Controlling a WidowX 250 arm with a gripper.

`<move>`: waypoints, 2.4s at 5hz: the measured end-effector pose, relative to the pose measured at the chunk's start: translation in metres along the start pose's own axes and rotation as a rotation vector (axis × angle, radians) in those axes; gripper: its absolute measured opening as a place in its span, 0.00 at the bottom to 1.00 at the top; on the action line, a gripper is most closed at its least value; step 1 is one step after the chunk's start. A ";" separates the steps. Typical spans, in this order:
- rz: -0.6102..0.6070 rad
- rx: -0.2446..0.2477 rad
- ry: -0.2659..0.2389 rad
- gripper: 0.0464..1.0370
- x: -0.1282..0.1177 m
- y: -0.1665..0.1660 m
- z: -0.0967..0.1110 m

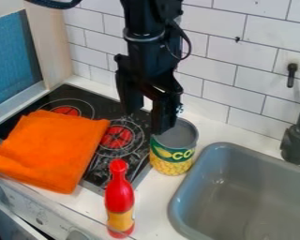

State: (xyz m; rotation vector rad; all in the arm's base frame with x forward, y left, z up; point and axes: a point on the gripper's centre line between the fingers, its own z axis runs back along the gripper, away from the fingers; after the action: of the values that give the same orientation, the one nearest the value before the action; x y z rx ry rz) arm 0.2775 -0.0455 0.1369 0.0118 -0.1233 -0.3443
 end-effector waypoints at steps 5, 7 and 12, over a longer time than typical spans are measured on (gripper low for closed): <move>0.016 -0.047 0.224 0.96 0.000 -0.013 -0.093; 0.014 -0.006 0.152 0.96 0.035 -0.003 -0.100; 0.128 0.058 0.069 0.96 0.053 0.029 -0.093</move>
State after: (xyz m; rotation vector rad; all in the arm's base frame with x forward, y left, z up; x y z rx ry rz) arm 0.3478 -0.0370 0.0521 0.0724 -0.0656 -0.2121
